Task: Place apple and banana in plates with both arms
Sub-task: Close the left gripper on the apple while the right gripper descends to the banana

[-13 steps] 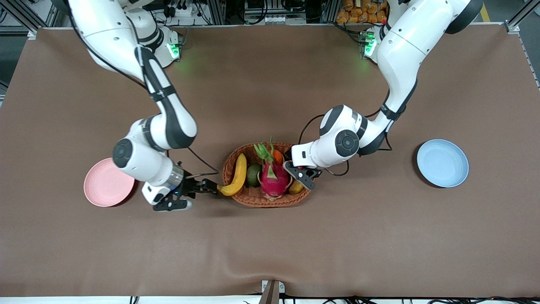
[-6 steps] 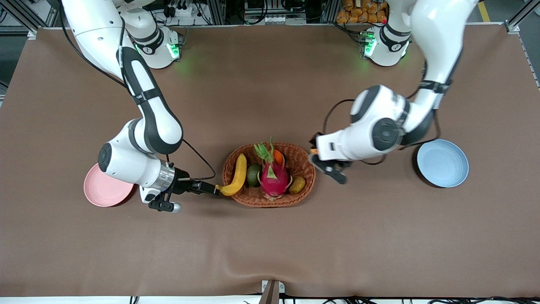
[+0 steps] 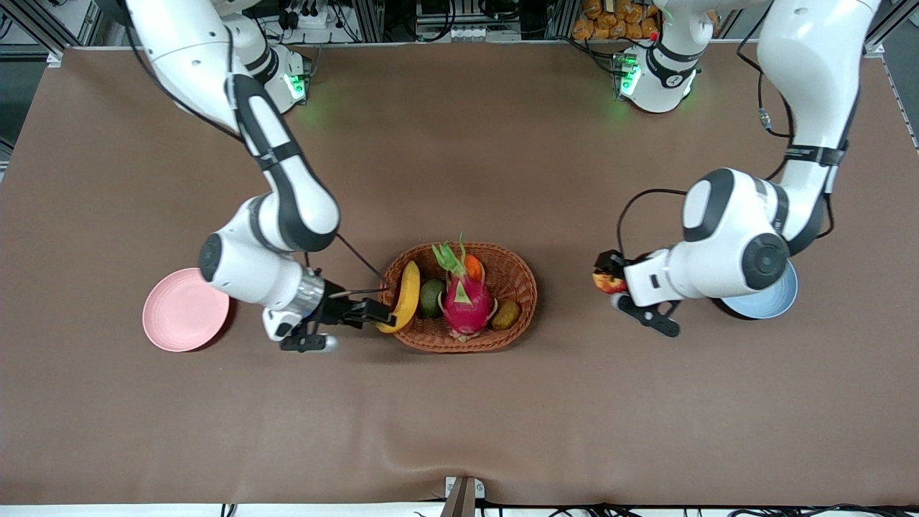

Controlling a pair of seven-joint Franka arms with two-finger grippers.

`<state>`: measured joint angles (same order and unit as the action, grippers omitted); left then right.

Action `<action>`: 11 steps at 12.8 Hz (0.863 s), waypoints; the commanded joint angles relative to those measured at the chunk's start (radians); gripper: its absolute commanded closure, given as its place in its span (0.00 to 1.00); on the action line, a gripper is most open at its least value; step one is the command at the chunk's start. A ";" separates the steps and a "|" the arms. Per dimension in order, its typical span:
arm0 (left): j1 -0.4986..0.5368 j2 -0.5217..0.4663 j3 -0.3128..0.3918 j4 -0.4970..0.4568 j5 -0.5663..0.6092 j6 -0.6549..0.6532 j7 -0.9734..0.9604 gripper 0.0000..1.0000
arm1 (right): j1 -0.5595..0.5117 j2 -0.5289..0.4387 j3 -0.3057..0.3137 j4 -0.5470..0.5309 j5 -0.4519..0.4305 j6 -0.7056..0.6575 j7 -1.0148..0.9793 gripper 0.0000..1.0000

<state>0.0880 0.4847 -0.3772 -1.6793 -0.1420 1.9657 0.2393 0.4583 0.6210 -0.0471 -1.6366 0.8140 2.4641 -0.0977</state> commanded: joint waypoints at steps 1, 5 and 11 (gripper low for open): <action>0.059 -0.063 -0.008 -0.092 -0.008 0.001 0.031 0.66 | 0.013 0.013 -0.005 -0.008 -0.019 0.041 -0.049 0.00; 0.151 -0.165 -0.002 -0.192 0.102 0.007 0.020 0.66 | 0.019 0.022 -0.005 -0.008 -0.033 0.056 -0.073 0.00; 0.369 -0.212 -0.009 -0.270 0.202 0.117 0.251 0.66 | 0.042 0.037 -0.005 -0.016 -0.035 0.121 -0.073 0.22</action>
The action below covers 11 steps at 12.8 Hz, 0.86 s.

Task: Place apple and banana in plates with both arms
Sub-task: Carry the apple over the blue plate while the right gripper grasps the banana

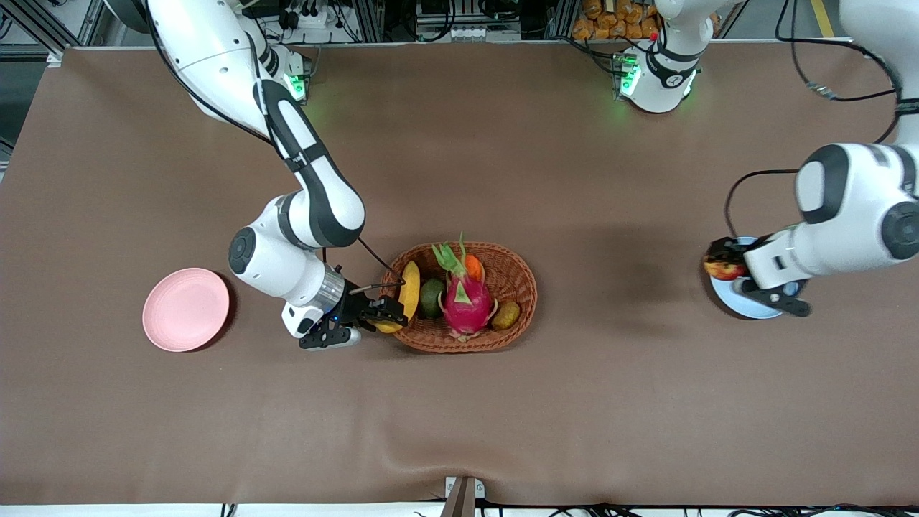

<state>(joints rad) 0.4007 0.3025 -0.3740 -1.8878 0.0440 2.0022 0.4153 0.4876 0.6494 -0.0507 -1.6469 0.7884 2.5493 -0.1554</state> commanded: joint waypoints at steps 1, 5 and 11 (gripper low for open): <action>0.099 -0.037 -0.013 -0.106 0.016 0.163 0.164 0.66 | 0.013 0.009 -0.001 -0.007 -0.009 0.037 -0.015 0.24; 0.232 -0.014 -0.013 -0.204 0.016 0.361 0.330 0.67 | 0.013 0.013 -0.001 -0.010 -0.009 0.039 -0.015 0.28; 0.300 0.046 -0.016 -0.329 0.001 0.567 0.387 0.67 | 0.013 0.013 -0.001 -0.034 -0.009 0.039 -0.013 0.33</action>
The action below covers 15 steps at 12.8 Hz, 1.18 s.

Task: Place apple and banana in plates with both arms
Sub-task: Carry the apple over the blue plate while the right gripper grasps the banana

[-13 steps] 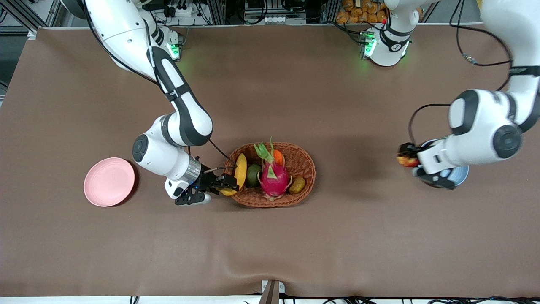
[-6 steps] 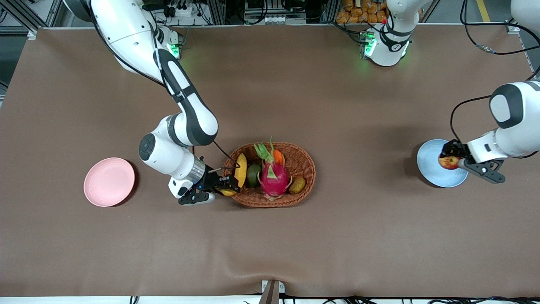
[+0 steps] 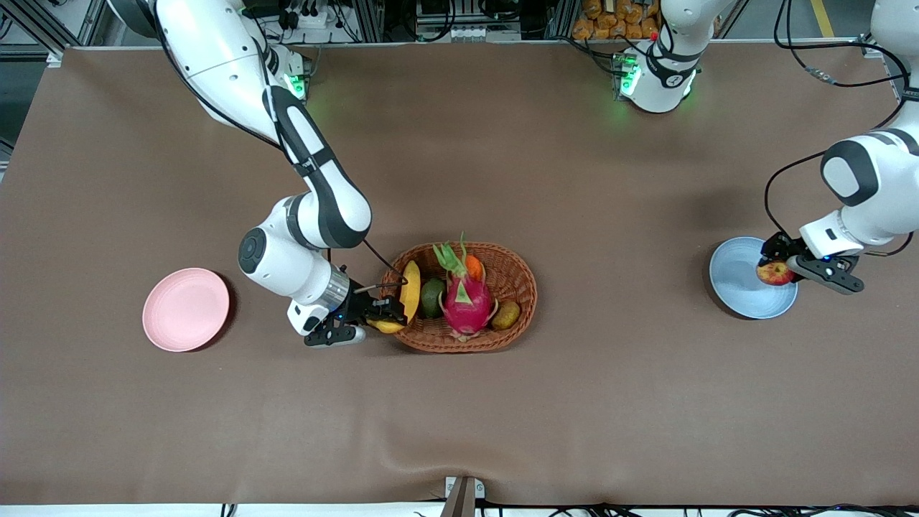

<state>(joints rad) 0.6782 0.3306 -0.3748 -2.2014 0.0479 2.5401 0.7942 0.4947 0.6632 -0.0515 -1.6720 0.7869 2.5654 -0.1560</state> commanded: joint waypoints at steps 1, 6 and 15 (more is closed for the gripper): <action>0.023 0.018 -0.015 -0.018 -0.003 0.029 0.008 0.67 | 0.005 -0.001 -0.001 -0.009 -0.008 0.022 -0.013 0.35; 0.038 0.030 -0.021 -0.014 -0.014 0.029 0.014 0.59 | 0.004 -0.004 0.001 -0.005 -0.006 0.022 -0.007 0.35; 0.035 0.051 -0.052 0.018 -0.019 -0.006 0.019 0.00 | 0.004 -0.007 0.001 -0.002 -0.006 0.021 -0.002 0.93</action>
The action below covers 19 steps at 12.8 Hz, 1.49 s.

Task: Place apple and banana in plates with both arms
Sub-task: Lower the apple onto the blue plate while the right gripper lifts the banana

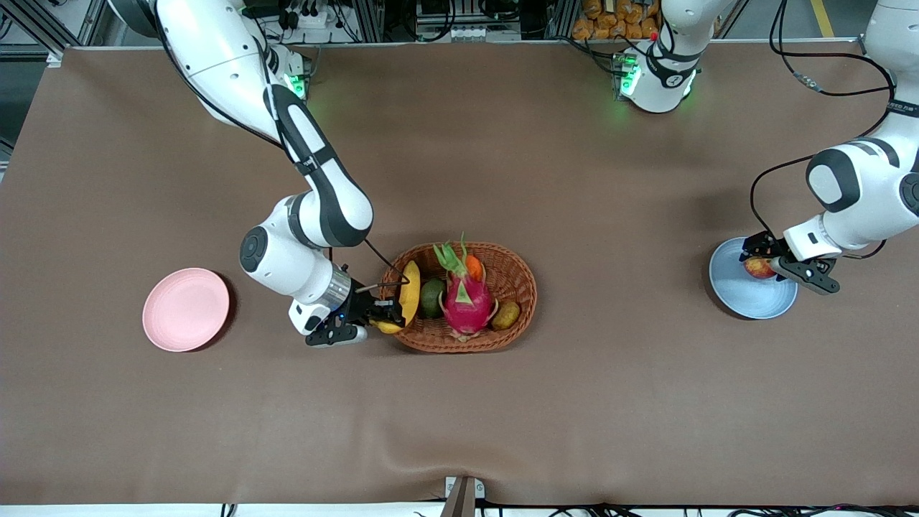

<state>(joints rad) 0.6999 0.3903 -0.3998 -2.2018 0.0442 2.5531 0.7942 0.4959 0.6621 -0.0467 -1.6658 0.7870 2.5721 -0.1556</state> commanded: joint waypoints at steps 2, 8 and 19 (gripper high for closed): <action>0.013 -0.011 -0.039 0.107 -0.015 -0.167 0.017 0.00 | 0.001 -0.012 -0.004 -0.006 -0.006 0.013 0.001 0.96; 0.001 -0.010 -0.135 0.402 -0.014 -0.514 -0.085 0.00 | -0.025 -0.062 -0.007 0.001 -0.005 -0.023 0.054 0.99; -0.164 -0.044 -0.113 0.530 -0.004 -0.689 -0.285 0.00 | -0.206 -0.176 -0.050 -0.009 -0.128 -0.311 0.059 0.99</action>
<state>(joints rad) 0.5885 0.3788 -0.5397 -1.7042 0.0416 1.9314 0.5665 0.2977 0.5370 -0.0837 -1.6361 0.7226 2.2882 -0.1048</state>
